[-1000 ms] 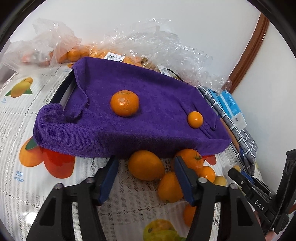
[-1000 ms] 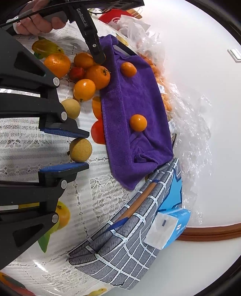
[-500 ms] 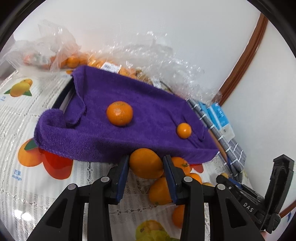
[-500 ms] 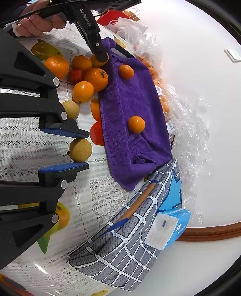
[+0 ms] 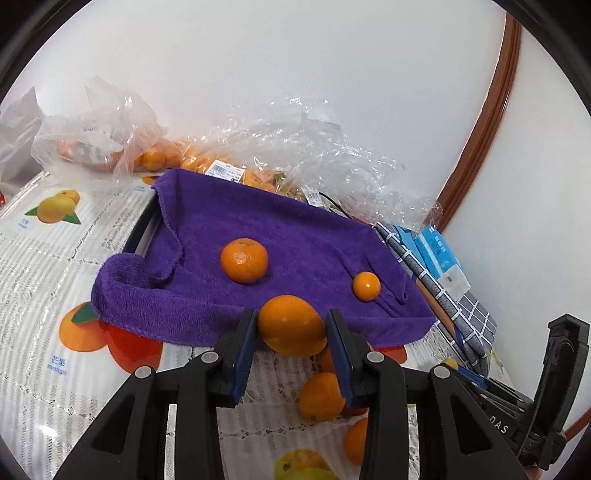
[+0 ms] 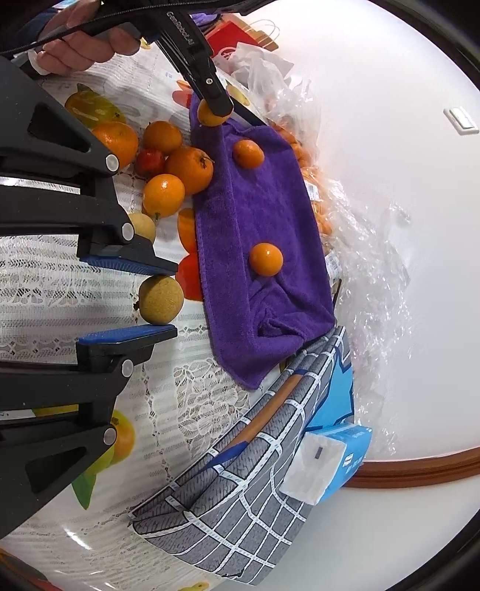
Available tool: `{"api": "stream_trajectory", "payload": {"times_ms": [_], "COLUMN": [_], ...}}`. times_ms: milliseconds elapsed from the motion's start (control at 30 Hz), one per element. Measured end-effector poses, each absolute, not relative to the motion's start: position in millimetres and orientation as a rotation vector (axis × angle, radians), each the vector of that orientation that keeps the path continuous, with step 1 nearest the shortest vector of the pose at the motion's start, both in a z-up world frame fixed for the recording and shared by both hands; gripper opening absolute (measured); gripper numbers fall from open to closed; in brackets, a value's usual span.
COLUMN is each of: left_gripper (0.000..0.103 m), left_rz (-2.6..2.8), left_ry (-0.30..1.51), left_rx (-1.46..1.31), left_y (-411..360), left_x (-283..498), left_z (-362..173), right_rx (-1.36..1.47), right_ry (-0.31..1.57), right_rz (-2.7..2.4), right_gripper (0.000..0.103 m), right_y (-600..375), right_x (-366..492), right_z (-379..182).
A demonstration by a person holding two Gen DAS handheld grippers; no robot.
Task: Organize fruits
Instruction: 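Carry the pear and the orange over the purple towel with both tools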
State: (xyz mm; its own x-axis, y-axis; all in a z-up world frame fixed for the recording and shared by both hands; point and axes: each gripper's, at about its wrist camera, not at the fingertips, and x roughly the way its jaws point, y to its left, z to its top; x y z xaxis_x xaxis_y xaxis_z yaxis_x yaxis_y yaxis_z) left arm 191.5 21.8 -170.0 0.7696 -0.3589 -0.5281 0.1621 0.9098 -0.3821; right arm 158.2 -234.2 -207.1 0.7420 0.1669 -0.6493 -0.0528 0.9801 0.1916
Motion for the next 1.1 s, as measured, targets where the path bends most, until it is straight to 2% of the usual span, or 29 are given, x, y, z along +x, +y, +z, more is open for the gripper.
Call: {"api": "stream_trajectory", "payload": {"times_ms": [467,833,1100], "left_gripper": [0.036,0.036,0.036], "left_rz": [-0.221,-0.178,-0.208], "left_ry": [0.580,0.549,0.564], "left_rx": [-0.324,-0.283,-0.323], "left_y": [32,62,75], "left_x": [184,219,246], "left_z": [-160,-123,-150], "right_rx": [0.191,0.170,0.183], "right_ry": [0.691,0.571,0.612], "right_rz": [0.137,0.120,0.120], "right_gripper": [0.027,0.027,0.027], "right_y": [-237,-232,-221], "right_x": [154,201,255], "right_z": [-199,-135,-160]}}
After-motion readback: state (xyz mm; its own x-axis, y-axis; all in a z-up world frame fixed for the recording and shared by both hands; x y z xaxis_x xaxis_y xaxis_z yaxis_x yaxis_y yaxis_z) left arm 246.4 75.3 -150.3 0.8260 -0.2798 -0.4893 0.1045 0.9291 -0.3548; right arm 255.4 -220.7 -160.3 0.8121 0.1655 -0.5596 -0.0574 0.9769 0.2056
